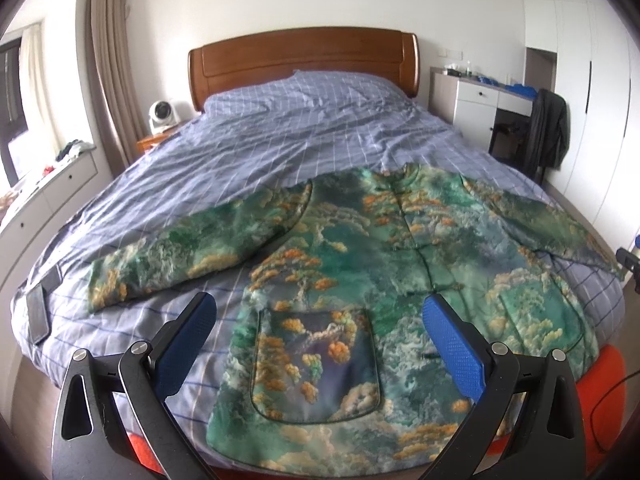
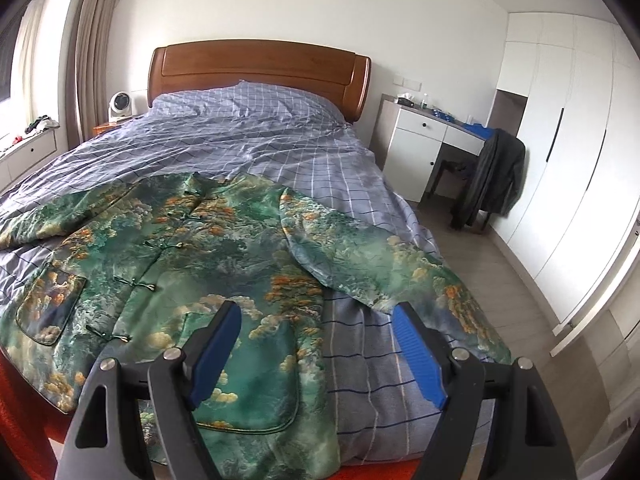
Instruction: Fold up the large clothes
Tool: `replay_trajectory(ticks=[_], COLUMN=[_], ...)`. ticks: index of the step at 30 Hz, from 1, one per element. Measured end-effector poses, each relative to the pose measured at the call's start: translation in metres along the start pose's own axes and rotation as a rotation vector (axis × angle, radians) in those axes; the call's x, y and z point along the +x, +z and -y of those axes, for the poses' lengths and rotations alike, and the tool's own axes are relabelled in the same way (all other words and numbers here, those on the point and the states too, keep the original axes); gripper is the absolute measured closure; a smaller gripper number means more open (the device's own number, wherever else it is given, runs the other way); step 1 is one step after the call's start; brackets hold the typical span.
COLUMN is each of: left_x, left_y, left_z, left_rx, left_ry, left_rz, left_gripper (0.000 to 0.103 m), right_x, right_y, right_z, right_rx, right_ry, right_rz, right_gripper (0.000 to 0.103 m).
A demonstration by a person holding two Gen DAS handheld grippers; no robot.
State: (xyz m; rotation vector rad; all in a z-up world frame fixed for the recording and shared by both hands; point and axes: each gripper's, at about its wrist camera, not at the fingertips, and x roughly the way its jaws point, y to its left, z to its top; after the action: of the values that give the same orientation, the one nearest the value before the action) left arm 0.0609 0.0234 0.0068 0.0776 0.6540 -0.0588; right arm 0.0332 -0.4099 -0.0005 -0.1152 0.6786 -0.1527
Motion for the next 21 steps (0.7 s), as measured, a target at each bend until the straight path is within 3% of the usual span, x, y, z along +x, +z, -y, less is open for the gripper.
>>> replay_trajectory(ticks=[7, 11, 13, 21], left_x=[-0.002, 0.003, 0.007, 0.016], left_y=[0.003, -0.007, -0.013, -0.012], left_z=[-0.006, -0.005, -0.005, -0.005], left_rx=[-0.037, -0.035, -0.036, -0.068], left_ry=[0.041, 0.047, 0.050, -0.017], left_rz=[0.070, 0.053, 0.042, -0.001], left_gripper=[0.000, 0.000, 0.000, 0.000], right_x=[0.005, 0.029, 0.036, 0.059], right_y=[-0.005, -0.019, -0.027, -0.051], right_z=[0.017, 0.034, 0.052, 0.172], right_rx=[0.042, 0.092, 0.175, 0.541], right_ry=[-0.043, -0.078, -0.041, 0.012], right_rz=[-0.014, -0.120, -0.152, -0.107], right_gripper=[0.023, 0.023, 0.023, 0.023])
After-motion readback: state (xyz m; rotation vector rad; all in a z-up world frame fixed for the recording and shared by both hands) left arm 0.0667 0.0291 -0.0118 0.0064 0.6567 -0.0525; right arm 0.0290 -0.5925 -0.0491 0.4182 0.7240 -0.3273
